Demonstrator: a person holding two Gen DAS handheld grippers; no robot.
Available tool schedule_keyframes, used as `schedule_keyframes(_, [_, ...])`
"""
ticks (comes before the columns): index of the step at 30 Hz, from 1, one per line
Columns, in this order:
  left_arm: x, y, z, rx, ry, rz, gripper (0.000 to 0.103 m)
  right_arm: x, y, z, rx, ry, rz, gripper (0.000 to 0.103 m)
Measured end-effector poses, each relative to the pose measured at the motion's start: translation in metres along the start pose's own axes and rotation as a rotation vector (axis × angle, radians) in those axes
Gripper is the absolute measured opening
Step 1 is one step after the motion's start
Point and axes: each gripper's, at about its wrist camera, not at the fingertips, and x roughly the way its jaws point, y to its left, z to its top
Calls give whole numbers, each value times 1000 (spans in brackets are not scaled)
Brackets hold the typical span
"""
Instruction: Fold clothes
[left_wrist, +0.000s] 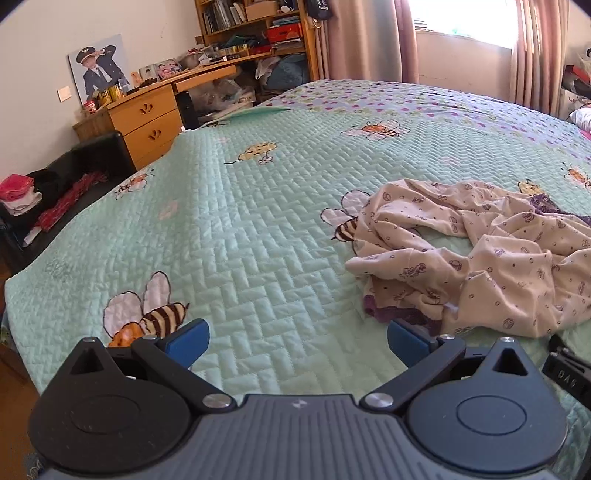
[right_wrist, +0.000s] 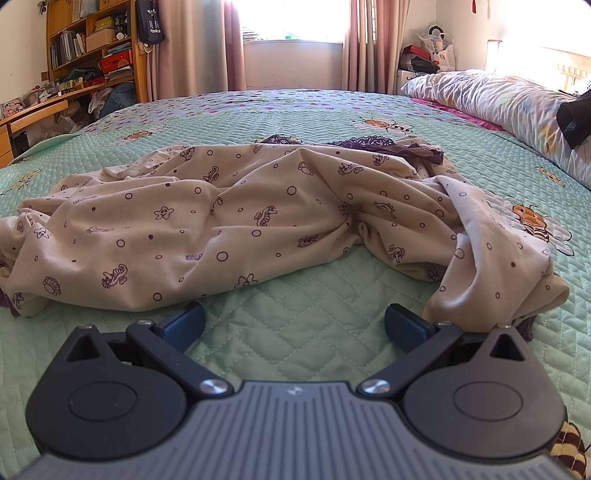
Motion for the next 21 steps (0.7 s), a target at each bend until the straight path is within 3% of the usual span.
schedule_keyframes(3, [2, 5, -2, -13, 7, 1, 102, 0, 0, 0, 0, 0, 0, 103])
schedule_keyframes(5, [8, 3, -1, 6, 0, 39, 102, 0, 0, 0, 0, 0, 0, 103])
schedule_keyframes(9, [30, -1, 7, -49, -7, 80, 102, 0, 0, 0, -1, 1, -1, 103])
schedule_keyframes(16, [63, -38, 32, -72, 6, 173, 102, 0, -1, 1, -1, 1, 0, 103])
schedule_keyframes(21, [77, -59, 58, -100, 48, 125, 102, 0, -1, 1, -2, 1, -1, 103])
